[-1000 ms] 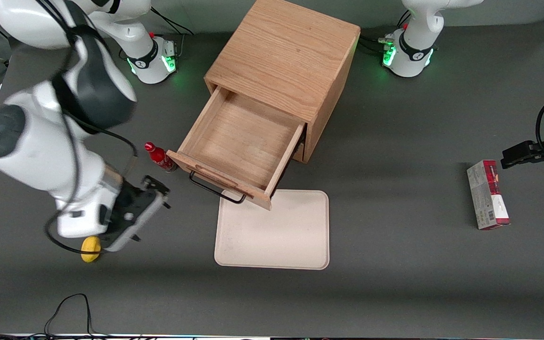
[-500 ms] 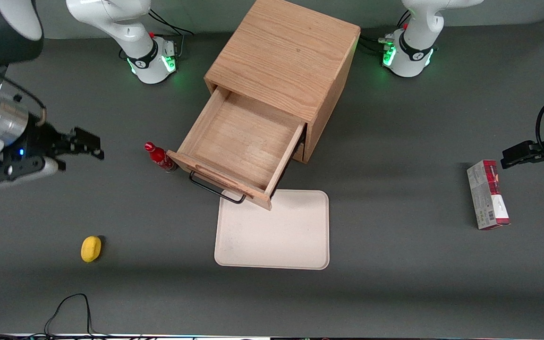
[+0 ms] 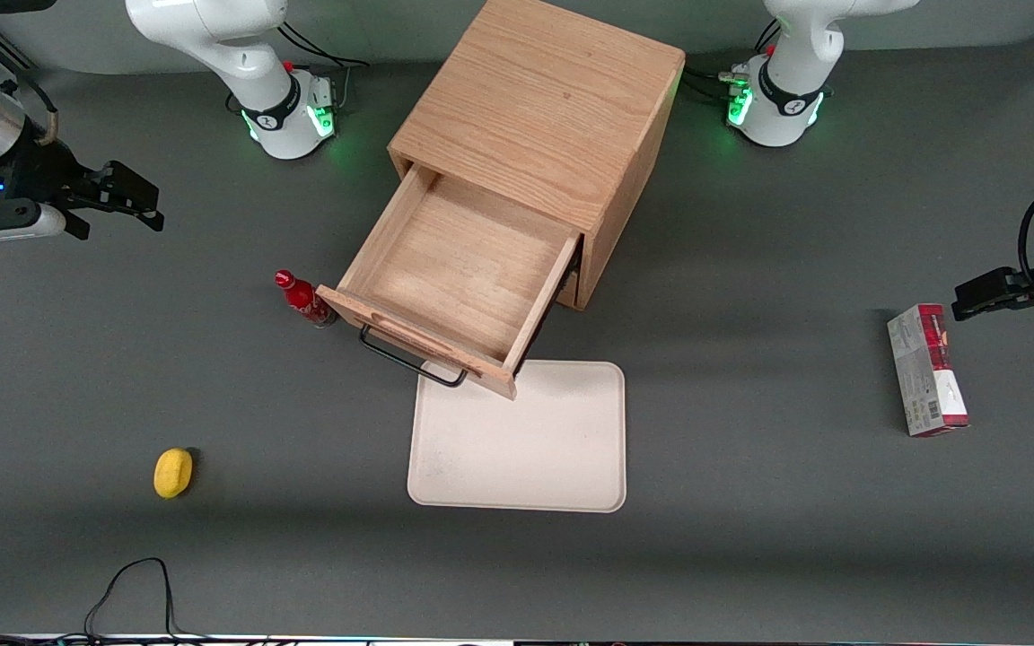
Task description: Open upper drawer
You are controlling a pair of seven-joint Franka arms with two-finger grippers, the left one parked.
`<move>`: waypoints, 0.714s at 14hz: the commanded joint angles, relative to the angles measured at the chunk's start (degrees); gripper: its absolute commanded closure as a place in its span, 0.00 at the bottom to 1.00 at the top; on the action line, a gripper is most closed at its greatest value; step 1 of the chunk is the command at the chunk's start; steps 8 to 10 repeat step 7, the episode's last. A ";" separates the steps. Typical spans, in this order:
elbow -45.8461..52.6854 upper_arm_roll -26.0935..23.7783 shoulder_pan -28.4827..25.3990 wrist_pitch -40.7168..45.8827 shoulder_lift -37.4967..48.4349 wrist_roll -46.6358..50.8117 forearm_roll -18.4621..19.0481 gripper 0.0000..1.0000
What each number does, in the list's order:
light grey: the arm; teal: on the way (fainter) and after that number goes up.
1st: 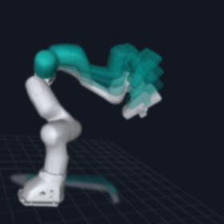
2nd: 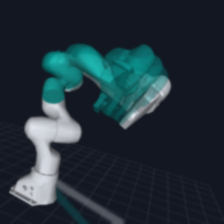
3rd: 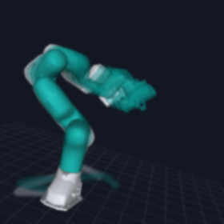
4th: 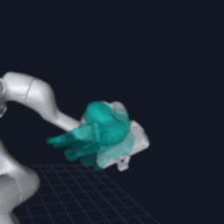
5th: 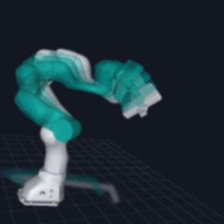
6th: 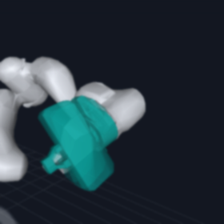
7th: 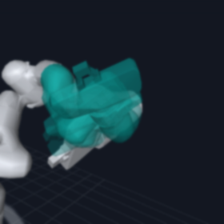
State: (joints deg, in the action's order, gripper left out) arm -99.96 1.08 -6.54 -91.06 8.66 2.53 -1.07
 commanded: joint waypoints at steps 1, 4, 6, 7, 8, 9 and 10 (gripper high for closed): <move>-1.11 0.67 -0.66 -1.23 0.13 1.60 1.33 0.00; 0.03 0.76 -0.49 -1.14 -1.19 1.78 2.21 0.00; 0.20 1.63 -0.49 -0.71 -1.37 1.96 2.21 0.00; 0.29 2.08 -0.49 -0.27 -1.80 1.96 2.13 0.00; 0.29 2.08 -0.49 -0.27 -1.80 1.96 2.13 0.00; 0.29 2.08 -0.49 -0.27 -1.80 1.96 2.13 0.00; 0.29 2.08 -0.49 -0.27 -1.80 1.96 2.13 0.00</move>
